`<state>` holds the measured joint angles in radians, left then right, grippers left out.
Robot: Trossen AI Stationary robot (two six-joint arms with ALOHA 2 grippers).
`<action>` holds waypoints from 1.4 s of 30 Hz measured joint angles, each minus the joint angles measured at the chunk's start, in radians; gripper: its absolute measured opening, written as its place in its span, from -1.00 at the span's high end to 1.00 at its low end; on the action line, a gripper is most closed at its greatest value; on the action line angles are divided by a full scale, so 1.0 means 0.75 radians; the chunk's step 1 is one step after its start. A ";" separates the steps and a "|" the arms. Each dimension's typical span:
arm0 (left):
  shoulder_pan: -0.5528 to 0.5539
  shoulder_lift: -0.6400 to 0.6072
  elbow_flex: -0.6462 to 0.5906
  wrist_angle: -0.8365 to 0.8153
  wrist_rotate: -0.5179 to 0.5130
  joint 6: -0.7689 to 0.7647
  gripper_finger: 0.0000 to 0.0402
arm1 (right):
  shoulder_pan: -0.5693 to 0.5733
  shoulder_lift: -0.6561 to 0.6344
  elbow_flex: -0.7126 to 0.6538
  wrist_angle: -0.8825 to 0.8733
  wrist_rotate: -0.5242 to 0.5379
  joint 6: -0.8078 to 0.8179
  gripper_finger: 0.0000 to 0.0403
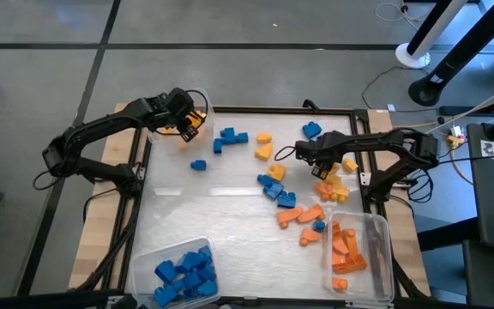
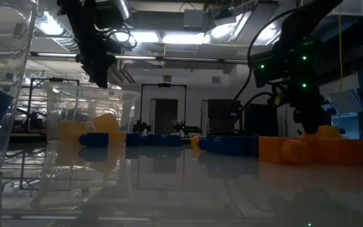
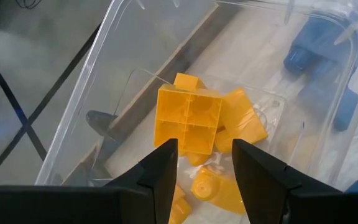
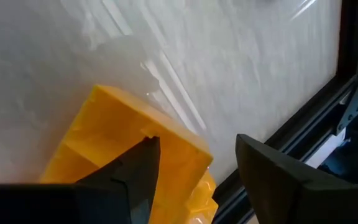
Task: Sort blocks
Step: Put the yellow game piece into the top transparent bin
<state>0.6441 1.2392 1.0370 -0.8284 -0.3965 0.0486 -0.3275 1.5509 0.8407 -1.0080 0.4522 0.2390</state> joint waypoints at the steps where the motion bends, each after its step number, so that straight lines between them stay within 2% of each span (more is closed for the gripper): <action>1: 0.000 0.000 0.000 0.000 0.000 -0.008 0.29 | 0.000 0.000 -0.007 0.004 0.000 0.000 -0.04; 6: -0.001 0.000 0.000 0.000 0.000 -0.034 0.29 | 0.001 0.003 -0.019 0.015 -0.011 0.001 0.20; 15: -0.007 -0.022 -0.002 0.009 0.001 -0.086 0.29 | -0.001 0.006 -0.024 0.018 -0.009 -0.010 0.91; 23: -0.067 -0.168 -0.002 0.035 0.019 -0.085 0.29 | -0.001 0.009 0.067 -0.027 -0.070 -0.010 0.81; 29: -0.158 -0.343 -0.002 0.030 0.119 -0.133 0.29 | 0.001 0.009 0.250 -0.044 -0.057 -0.105 0.91; 34: -0.275 -0.493 -0.004 0.032 0.141 -0.168 0.29 | 0.008 0.009 0.456 -0.023 -0.061 -0.152 0.86; 38: -0.373 -0.605 -0.060 0.033 0.141 -0.221 0.29 | 0.056 0.008 0.581 0.215 -0.062 -0.192 0.82; 42: -0.456 -0.706 -0.167 0.042 0.142 -0.271 0.29 | 0.116 0.007 0.610 0.688 -0.133 -0.311 0.86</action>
<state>0.3023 0.7094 0.9120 -0.7965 -0.2901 -0.1550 -0.2406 1.5558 1.2984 -0.4916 0.3522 0.0059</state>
